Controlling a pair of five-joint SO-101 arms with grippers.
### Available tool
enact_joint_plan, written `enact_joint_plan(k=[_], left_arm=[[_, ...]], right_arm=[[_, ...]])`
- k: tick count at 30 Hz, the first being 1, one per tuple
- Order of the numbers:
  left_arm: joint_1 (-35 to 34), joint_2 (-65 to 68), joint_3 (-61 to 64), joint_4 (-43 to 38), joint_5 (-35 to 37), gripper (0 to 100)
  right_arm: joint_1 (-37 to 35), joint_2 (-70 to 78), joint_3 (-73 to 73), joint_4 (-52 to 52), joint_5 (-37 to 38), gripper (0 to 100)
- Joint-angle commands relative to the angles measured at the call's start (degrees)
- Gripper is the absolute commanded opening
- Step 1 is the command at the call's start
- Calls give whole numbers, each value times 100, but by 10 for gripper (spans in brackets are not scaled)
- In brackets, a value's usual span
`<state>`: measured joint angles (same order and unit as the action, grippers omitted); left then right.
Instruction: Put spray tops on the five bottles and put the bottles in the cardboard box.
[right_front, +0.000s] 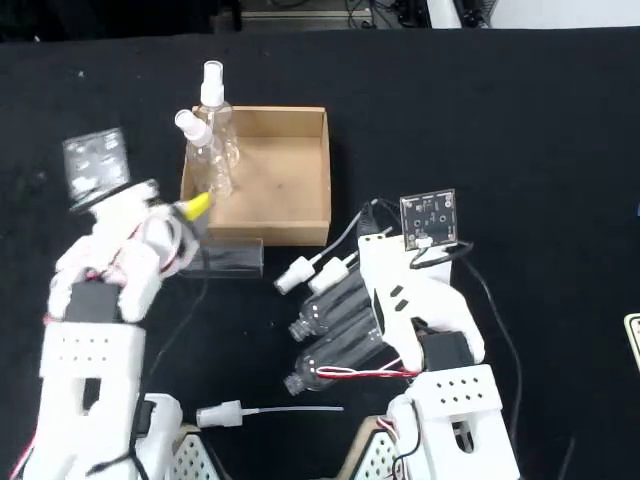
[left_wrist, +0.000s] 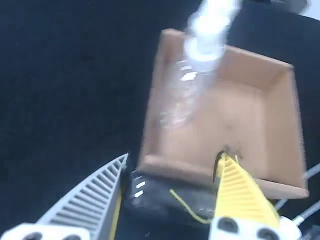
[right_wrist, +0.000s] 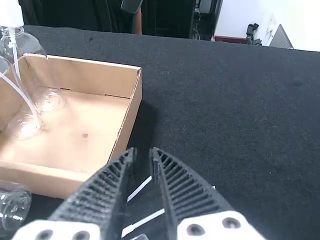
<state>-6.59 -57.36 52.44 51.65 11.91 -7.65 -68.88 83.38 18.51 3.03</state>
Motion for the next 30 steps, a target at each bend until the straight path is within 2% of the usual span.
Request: enact_joint_plan(k=[1,4,8,14,19,25,30], left_arm=[[-681,-695,215,431,53,248],[-585,-949,585,466,-53,248],[-268,-905,875,536,-870,248],[-259,35,734,695,-985,253],[-259,791,286,695,-905,253],[-233,1143,-101,668,-149,254],[-259,1468,119,185,158,254]], right_arm=[[26,-171,40,-176,9,32],[26,-171,40,-176,9,32],[26,-171,48,-176,9,32],[26,-171,48,-176,0,32],[26,-171,57,-176,9,32],[26,-171,57,-176,9,32],[26,-171,57,-176,9,32]])
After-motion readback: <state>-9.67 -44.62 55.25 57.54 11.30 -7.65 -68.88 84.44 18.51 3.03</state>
